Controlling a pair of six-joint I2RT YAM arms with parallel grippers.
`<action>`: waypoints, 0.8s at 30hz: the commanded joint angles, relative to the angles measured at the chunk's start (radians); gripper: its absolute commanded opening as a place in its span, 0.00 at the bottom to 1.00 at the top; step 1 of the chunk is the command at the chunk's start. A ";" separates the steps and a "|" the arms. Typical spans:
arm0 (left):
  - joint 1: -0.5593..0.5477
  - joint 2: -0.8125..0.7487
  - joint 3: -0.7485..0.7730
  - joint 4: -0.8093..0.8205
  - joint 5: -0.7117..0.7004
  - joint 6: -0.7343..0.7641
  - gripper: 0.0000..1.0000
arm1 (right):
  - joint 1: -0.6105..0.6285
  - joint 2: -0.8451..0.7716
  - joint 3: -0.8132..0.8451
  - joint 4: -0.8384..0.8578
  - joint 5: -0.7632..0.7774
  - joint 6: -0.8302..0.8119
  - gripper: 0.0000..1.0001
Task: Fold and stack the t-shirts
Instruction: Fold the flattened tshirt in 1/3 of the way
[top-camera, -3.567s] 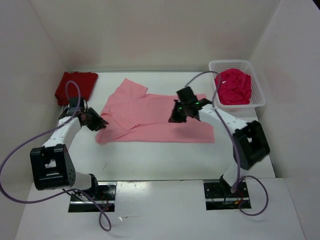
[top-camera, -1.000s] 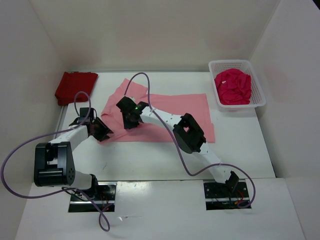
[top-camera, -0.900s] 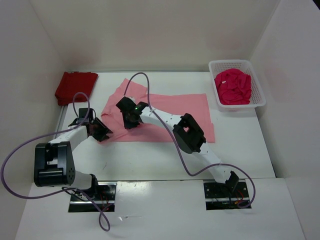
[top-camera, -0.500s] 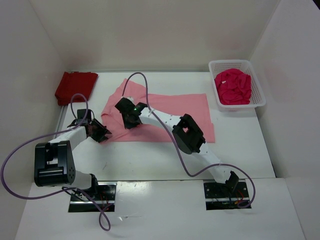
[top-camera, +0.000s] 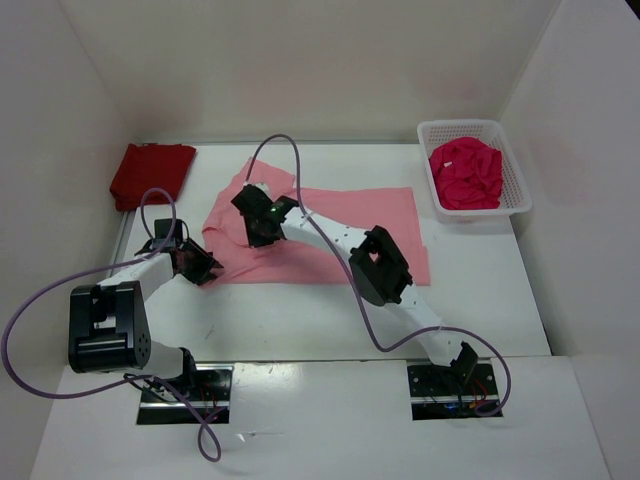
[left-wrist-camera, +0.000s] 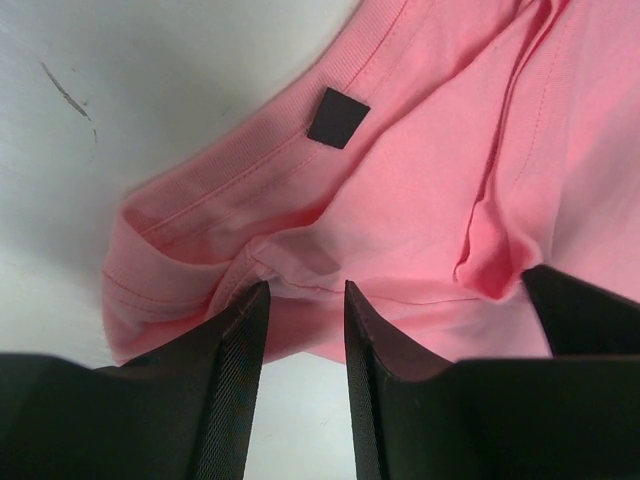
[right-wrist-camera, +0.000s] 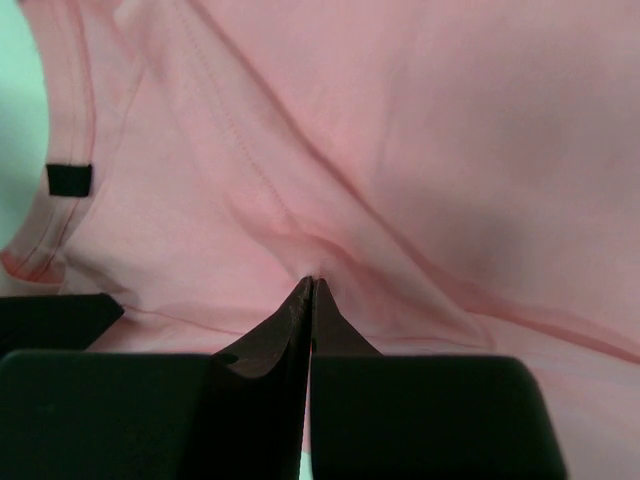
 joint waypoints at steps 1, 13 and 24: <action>0.002 0.007 -0.008 0.011 0.003 -0.003 0.43 | -0.058 -0.100 0.029 -0.017 0.034 -0.013 0.00; 0.002 -0.013 0.001 0.001 0.003 -0.003 0.43 | -0.049 -0.233 -0.253 0.092 -0.071 -0.011 0.42; 0.002 -0.013 0.001 0.001 0.003 -0.003 0.43 | 0.003 -0.175 -0.170 0.075 -0.151 -0.024 0.57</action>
